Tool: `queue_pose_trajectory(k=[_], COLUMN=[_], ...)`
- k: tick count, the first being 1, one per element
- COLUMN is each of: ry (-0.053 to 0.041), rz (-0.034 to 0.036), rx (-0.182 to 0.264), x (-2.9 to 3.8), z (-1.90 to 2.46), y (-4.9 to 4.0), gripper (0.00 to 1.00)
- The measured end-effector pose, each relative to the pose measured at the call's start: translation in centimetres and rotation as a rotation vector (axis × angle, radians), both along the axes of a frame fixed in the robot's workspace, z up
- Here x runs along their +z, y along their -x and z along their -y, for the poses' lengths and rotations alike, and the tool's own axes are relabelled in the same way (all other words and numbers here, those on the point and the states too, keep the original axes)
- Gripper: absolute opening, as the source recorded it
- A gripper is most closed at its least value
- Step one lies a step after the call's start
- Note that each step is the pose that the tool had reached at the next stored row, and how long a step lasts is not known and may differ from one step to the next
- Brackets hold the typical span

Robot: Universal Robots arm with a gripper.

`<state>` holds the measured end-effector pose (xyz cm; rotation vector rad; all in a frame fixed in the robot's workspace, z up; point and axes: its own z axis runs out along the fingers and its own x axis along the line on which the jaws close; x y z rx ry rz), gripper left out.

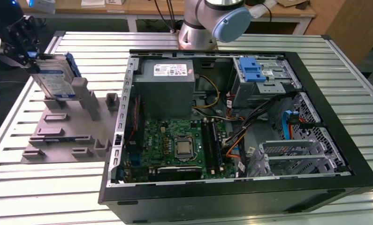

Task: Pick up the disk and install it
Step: 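Pick up the disk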

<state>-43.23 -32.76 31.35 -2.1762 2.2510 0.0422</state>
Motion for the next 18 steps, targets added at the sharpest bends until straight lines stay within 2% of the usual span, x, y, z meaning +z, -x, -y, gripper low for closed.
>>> queue_pose_trajectory(k=[5,18], ry=[0.0001,0.0], rz=[-0.0002,-0.0001], rx=[0.0,0.0], x=[0.09,0.79], z=[0.0,0.0], y=[0.0,0.0], gripper=[0.36,0.36])
